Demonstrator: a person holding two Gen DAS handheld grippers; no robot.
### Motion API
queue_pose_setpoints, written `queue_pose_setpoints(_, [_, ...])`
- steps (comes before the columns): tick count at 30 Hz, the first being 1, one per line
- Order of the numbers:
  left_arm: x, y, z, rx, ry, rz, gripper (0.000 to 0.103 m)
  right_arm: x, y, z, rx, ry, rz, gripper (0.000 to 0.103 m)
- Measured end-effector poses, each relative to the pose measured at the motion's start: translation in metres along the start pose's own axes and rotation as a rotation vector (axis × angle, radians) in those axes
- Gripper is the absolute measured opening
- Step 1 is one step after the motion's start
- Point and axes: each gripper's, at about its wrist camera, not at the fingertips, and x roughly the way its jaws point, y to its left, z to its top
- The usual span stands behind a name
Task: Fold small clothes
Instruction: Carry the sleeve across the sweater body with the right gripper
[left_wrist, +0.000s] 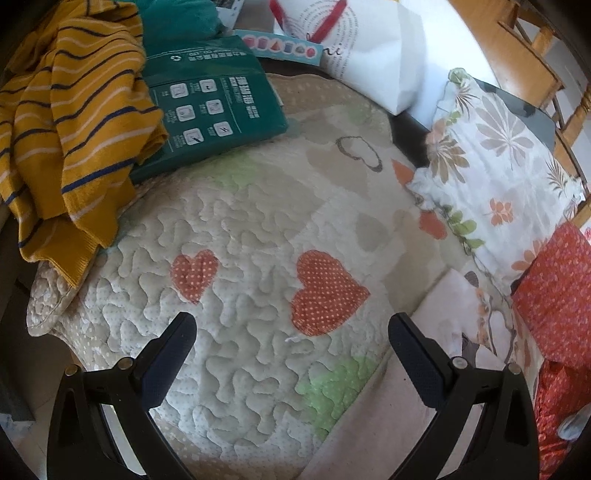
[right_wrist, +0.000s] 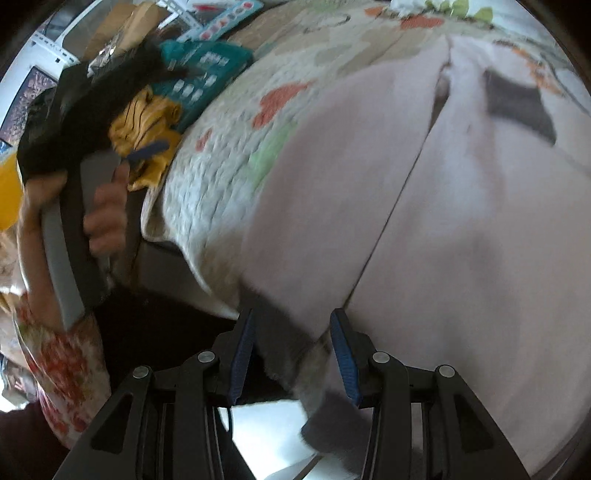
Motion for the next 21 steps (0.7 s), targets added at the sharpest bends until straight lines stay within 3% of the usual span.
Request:
queue_pose_setpoints(3, [0.0, 0.001, -0.001, 0.0, 0.007, -0.007, 0.103, 0.011, 0.008, -0.017, -0.033, 0.023, -0.091, 0.046])
queue_pose_setpoints(9, [0.001, 0.003, -0.001, -0.017, 0.011, -0.016, 0.103, 0.027, 0.035, -0.027, -0.141, -0.011, -0.219, 0.051])
queue_pose_setpoints(10, [0.001, 0.003, -0.001, -0.017, 0.01, -0.014, 0.103, 0.033, 0.04, -0.027, -0.166, -0.025, -0.256, 0.047])
queue_pose_setpoints(11, [0.001, 0.004, 0.0, -0.019, 0.01, -0.01, 0.103, 0.037, 0.044, -0.028, -0.187, -0.037, -0.287, 0.027])
queue_pose_setpoints(13, [0.001, 0.007, 0.0, -0.028, 0.008, -0.001, 0.103, 0.038, 0.051, -0.023, -0.223, -0.047, -0.326, 0.011])
queue_pose_setpoints(15, [0.001, 0.013, 0.001, -0.041, 0.007, 0.01, 0.103, 0.028, 0.05, -0.014, -0.204, -0.049, -0.278, 0.01])
queue_pose_setpoints(21, [0.006, 0.015, -0.001, -0.064, 0.024, 0.013, 0.103, -0.068, 0.055, 0.026, -0.29, -0.174, -0.337, 0.01])
